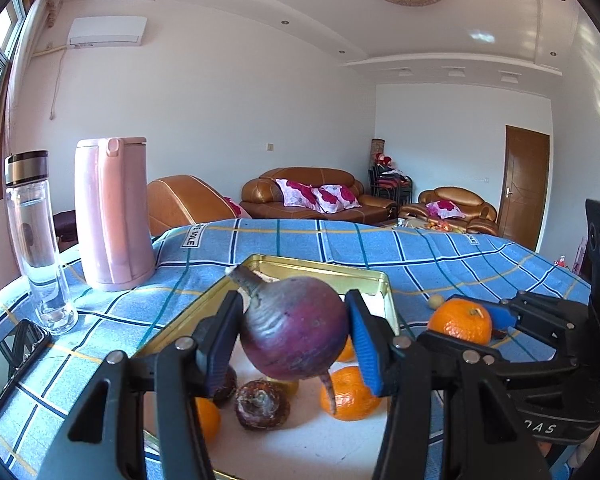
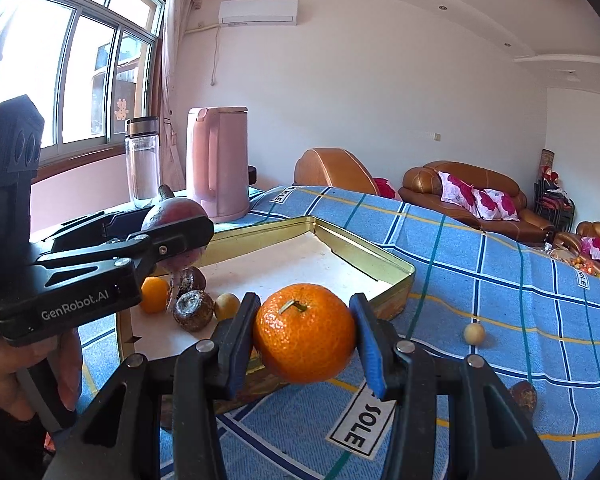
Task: Organize fruits
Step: 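Lower both tools over the tray and open them to drop onion and orange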
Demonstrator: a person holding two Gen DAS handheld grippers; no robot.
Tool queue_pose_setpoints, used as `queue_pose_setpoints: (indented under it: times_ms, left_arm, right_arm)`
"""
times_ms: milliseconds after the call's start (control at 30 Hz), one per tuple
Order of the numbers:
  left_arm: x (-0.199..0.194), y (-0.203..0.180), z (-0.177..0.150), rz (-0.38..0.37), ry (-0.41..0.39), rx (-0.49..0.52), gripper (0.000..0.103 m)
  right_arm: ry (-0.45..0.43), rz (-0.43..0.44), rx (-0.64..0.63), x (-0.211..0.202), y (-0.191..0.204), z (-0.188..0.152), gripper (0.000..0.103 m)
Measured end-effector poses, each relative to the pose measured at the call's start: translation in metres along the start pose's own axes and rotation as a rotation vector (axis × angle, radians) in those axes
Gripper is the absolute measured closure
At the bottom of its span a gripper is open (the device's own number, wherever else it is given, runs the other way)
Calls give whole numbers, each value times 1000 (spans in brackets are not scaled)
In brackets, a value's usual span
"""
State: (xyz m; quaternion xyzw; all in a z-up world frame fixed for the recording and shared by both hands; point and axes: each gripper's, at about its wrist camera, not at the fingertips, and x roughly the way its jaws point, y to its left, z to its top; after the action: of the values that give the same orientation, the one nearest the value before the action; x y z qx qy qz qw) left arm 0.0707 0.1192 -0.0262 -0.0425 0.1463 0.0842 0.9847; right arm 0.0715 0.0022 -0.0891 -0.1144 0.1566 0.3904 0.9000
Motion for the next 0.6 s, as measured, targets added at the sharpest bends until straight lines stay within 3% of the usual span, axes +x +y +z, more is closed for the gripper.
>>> queue_pose_setpoints:
  times_ms: [600]
  left_arm:
    - [15,34,-7,86,124,-21,49]
  right_arm:
    - [72,122,-56,42,44,11,55]
